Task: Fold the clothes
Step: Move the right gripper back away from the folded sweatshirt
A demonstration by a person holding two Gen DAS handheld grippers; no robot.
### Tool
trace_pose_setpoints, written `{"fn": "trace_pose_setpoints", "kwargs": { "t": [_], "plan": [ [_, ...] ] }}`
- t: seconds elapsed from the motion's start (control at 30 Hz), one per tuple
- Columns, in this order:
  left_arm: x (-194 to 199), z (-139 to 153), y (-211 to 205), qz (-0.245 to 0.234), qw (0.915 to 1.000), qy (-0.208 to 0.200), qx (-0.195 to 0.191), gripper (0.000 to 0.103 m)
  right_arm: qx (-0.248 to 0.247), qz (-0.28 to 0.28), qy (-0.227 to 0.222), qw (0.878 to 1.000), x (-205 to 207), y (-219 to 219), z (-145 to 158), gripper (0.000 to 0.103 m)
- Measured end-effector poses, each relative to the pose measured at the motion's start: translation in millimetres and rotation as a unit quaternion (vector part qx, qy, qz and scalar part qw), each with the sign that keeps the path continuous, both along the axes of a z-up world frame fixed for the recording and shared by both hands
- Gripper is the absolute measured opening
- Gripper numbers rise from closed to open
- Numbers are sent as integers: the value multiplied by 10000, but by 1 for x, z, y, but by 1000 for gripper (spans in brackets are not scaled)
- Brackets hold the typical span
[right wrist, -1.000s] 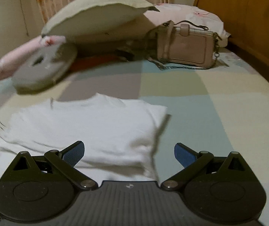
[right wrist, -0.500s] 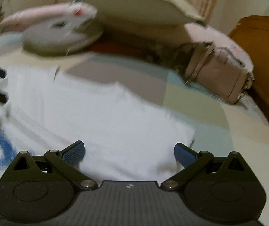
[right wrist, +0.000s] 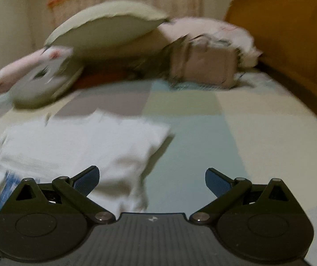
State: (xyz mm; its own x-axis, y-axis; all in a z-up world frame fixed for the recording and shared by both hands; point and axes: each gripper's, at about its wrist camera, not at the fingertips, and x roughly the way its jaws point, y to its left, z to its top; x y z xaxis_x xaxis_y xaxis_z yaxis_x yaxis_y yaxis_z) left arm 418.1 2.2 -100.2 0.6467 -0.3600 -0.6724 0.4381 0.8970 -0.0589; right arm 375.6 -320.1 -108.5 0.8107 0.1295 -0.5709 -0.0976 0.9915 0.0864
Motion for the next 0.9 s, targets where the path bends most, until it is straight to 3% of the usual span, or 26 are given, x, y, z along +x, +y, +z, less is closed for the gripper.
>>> {"fn": "trace_pose_setpoints", "kwargs": {
  "t": [0.1, 0.2, 0.3, 0.47, 0.67, 0.77, 0.83, 0.9],
  "plan": [
    [16, -9, -11, 192, 9997, 93, -101, 102, -55, -65, 180, 9998, 29, 10, 5, 103],
    [22, -27, -11, 418, 9981, 404, -191, 102, -425, 21, 423, 9982, 41, 26, -13, 103],
    [12, -33, -7, 321, 9992, 256, 27, 102, -862, 21, 550, 9948, 36, 29, -35, 103],
    [5, -29, -5, 255, 9990, 245, 270, 102, -261, -184, 702, 9970, 16, -7, -35, 103],
    [6, -21, -12, 203, 9997, 111, -13, 102, -245, -143, 329, 9991, 37, 10, -8, 103],
    [9, -26, -15, 198, 9996, 148, 100, 102, -459, -31, 548, 9974, 64, 20, -17, 103],
    [9, -33, -9, 232, 9994, 216, 133, 102, -1049, -100, 669, 9922, 70, 16, -34, 103],
    [7, -31, -3, 173, 9997, 138, 122, 102, -954, -355, 715, 9922, 64, -4, -36, 103]
  ]
}}
